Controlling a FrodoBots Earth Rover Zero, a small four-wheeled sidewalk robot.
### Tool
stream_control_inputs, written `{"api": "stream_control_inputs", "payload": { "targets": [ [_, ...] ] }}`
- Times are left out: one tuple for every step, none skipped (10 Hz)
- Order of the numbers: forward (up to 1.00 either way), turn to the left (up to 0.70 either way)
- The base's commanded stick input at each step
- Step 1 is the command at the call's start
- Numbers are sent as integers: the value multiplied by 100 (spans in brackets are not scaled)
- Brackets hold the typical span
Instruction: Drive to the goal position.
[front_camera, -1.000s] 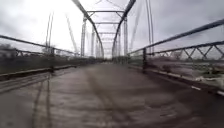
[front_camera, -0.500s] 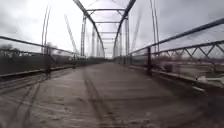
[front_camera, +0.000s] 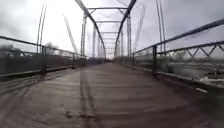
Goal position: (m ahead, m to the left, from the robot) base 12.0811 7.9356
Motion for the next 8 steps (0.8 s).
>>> {"api": "stream_control_inputs", "payload": {
  "targets": [
    [100, 0],
    [100, 0],
    [100, 0],
    [100, 0],
    [100, 0],
    [100, 0],
    [100, 0],
    [100, 0]
  ]
}}
